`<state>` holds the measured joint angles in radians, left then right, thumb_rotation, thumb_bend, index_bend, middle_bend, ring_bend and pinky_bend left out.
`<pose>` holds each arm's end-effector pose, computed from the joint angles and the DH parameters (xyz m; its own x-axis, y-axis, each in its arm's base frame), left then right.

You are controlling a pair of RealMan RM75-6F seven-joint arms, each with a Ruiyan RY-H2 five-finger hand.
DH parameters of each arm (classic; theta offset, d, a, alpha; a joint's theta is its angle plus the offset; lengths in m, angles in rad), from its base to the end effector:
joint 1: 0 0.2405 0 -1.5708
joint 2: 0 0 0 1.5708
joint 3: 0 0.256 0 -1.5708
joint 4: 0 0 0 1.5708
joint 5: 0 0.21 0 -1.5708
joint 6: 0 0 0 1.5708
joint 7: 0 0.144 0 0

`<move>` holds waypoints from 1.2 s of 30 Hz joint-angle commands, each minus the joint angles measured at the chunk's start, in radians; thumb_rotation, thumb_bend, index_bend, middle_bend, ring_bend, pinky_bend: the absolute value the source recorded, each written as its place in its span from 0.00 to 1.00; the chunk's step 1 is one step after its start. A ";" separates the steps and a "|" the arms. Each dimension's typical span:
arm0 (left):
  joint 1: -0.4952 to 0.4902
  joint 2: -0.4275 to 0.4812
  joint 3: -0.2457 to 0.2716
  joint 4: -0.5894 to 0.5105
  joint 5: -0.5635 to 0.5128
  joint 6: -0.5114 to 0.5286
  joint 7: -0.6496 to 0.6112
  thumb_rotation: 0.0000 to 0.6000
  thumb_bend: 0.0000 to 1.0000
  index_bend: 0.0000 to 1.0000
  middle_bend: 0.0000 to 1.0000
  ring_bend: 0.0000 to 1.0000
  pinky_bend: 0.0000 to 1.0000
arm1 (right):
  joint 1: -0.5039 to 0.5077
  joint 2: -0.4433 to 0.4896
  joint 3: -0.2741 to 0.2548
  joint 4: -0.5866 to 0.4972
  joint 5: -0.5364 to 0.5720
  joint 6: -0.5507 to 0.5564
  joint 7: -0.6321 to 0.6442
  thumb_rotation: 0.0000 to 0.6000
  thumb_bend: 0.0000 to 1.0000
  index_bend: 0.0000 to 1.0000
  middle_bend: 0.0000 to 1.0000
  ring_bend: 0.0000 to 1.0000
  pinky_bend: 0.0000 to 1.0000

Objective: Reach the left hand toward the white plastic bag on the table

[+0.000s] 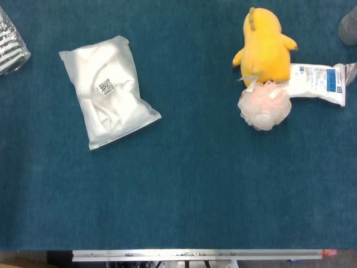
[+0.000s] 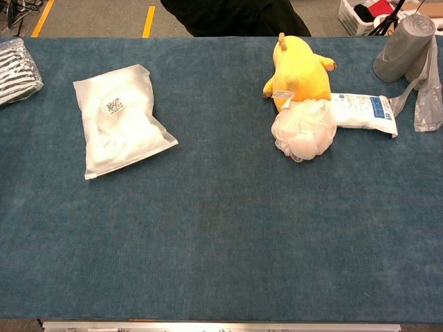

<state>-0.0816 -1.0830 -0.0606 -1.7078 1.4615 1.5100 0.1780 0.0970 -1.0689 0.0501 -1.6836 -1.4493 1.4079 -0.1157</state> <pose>-0.2981 0.1808 0.1684 0.4980 -0.0224 0.8669 0.8671 0.0284 -0.4973 -0.3090 -0.1834 0.1607 0.4732 -0.0789 0.8774 -0.8794 0.0167 0.4758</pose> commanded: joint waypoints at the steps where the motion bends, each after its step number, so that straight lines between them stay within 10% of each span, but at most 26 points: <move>1: 0.000 0.000 0.001 0.001 -0.002 -0.002 0.002 1.00 0.18 0.17 0.11 0.06 0.02 | 0.001 0.000 0.000 -0.001 0.001 -0.002 -0.001 1.00 0.16 0.08 0.12 0.02 0.10; 26: -0.038 -0.020 -0.005 0.043 0.103 0.009 -0.222 1.00 0.32 0.74 0.24 0.10 0.02 | 0.008 0.005 0.004 0.004 -0.011 -0.003 0.023 1.00 0.16 0.08 0.12 0.02 0.10; 36: -0.087 -0.004 0.017 -0.038 0.171 -0.041 -0.452 1.00 0.33 0.75 0.22 0.04 0.02 | 0.020 -0.001 -0.001 0.009 -0.017 -0.026 0.033 1.00 0.16 0.08 0.12 0.02 0.08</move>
<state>-0.1502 -1.0930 -0.0508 -1.7230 1.6144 1.4899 -0.2331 0.1166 -1.0692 0.0491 -1.6752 -1.4657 1.3826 -0.0833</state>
